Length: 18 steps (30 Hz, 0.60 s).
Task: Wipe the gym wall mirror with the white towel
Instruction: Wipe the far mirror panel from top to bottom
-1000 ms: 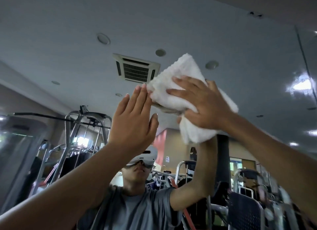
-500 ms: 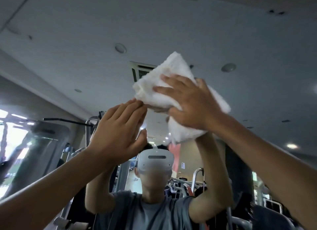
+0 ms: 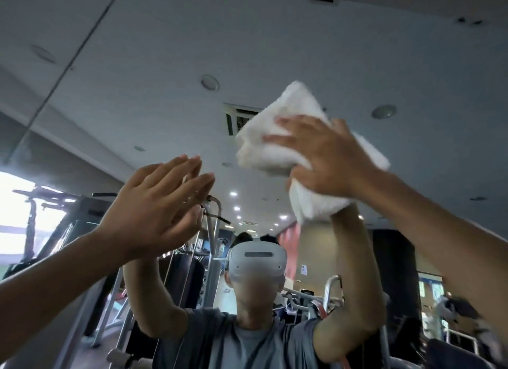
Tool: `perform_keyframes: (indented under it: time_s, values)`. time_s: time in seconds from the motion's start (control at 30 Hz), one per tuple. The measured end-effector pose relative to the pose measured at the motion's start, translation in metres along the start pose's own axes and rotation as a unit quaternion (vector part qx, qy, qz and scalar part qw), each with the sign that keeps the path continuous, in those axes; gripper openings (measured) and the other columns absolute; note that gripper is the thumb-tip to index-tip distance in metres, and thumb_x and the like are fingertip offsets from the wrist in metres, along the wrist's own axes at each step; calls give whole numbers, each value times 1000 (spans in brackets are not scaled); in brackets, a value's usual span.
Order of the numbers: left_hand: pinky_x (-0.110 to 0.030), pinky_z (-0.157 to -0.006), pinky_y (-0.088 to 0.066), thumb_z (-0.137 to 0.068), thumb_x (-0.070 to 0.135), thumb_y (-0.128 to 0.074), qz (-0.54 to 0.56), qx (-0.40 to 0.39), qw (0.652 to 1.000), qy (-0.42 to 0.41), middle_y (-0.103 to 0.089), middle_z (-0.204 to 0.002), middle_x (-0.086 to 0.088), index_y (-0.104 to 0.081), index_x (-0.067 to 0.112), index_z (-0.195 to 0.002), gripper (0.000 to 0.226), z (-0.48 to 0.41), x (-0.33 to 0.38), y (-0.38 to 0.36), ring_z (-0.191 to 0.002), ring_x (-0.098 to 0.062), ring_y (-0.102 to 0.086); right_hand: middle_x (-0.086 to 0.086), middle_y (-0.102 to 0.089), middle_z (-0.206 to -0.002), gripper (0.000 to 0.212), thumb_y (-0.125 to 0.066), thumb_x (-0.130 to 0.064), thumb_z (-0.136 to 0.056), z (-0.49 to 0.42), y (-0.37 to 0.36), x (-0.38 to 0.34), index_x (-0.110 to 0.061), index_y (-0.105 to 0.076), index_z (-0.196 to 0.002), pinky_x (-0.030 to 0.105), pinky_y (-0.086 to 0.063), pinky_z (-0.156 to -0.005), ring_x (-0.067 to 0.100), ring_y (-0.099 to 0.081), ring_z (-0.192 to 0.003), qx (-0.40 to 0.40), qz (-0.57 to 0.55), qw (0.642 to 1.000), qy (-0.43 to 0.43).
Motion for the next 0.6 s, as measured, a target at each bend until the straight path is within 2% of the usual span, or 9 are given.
perform_keyframes:
  time_s: [0.1, 0.17, 0.2, 0.27, 0.33, 0.4, 0.47, 0.53, 0.6]
  values:
    - [-49, -108, -33, -98, 49, -26, 2, 4, 1000, 19, -43, -155, -12, -48, 20, -147, 60, 8, -23, 0, -143, -30, -40, -6, -37, -159, 67, -27, -49, -83, -16, 2, 21, -39, -43, -147, 52, -28, -104, 21, -35, -142, 112, 16, 973, -202]
    - [-48, -108, -33, -95, 45, -31, 15, 21, 999, 39, -44, -155, -12, -49, 21, -145, 58, 13, -32, 1, -143, -30, -40, 0, -35, -159, 65, -29, -46, -86, -27, -8, -4, -32, -43, -148, 50, -28, -103, 24, -34, -142, 142, 27, 932, -333]
    - [-48, -109, -31, -95, 44, -31, 29, 29, 998, 54, -43, -155, -12, -49, 21, -145, 58, 15, -34, 2, -144, -29, -39, 3, -32, -161, 67, -29, -46, -86, -32, -12, -25, -29, -40, -149, 52, -26, -105, 25, -31, -143, 139, 20, 922, -360]
    - [-49, -113, -25, -95, 46, -28, 55, 39, 994, 88, -40, -157, -11, -48, 23, -146, 59, 18, -36, 3, -147, -28, -34, 5, -27, -163, 70, -24, -49, -86, -42, -17, -72, -28, -35, -152, 55, -23, -109, 25, -26, -147, 106, -1, 954, -281]
    - [-49, -118, -16, -95, 50, -26, 57, 34, 991, 120, -31, -162, -10, -42, 27, -149, 61, 20, -39, 0, -151, -24, -24, 1, -25, -164, 72, -20, -53, -85, -44, -20, -105, -35, -32, -153, 57, -22, -110, 23, -24, -149, 50, -5, 994, -93]
    - [-45, -122, -6, -95, 53, -25, 57, 29, 987, 149, -19, -166, -8, -33, 31, -153, 63, 21, -43, -4, -155, -20, -11, -7, -23, -165, 73, -21, -56, -81, -46, -12, -98, -44, -30, -153, 59, -20, -112, 19, -23, -150, 1, -20, 1000, 16]
    - [-38, -123, 3, -95, 56, -22, 63, 25, 985, 158, -9, -168, -5, -26, 33, -157, 66, 22, -46, -6, -155, -17, -2, -9, -28, -163, 73, -23, -54, -79, -54, -7, -75, -46, -33, -151, 59, -21, -111, 17, -26, -147, 17, -11, 1000, -5]
    - [-34, -122, 7, -96, 57, -18, 66, 24, 987, 146, -4, -168, -4, -20, 34, -159, 67, 25, -48, -6, -155, -16, 3, -8, -36, -159, 70, -23, -52, -80, -65, -6, -55, -43, -39, -148, 55, -27, -106, 19, -33, -143, 80, 4, 989, -125]
    - [-33, -123, 4, -97, 55, -18, 68, 24, 989, 129, -7, -168, -4, -18, 31, -159, 66, 30, -50, -6, -155, -17, 0, -4, -37, -158, 65, -27, -48, -84, -77, -8, -57, -36, -43, -146, 53, -28, -103, 23, -36, -140, 131, 20, 957, -258]
Point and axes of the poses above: each hand's wrist, its own z-axis away from the middle knuckle, its own y-axis out of the back of the hand, x = y × z, the point moved 3 cm from there along -z, towards the middle knuckle
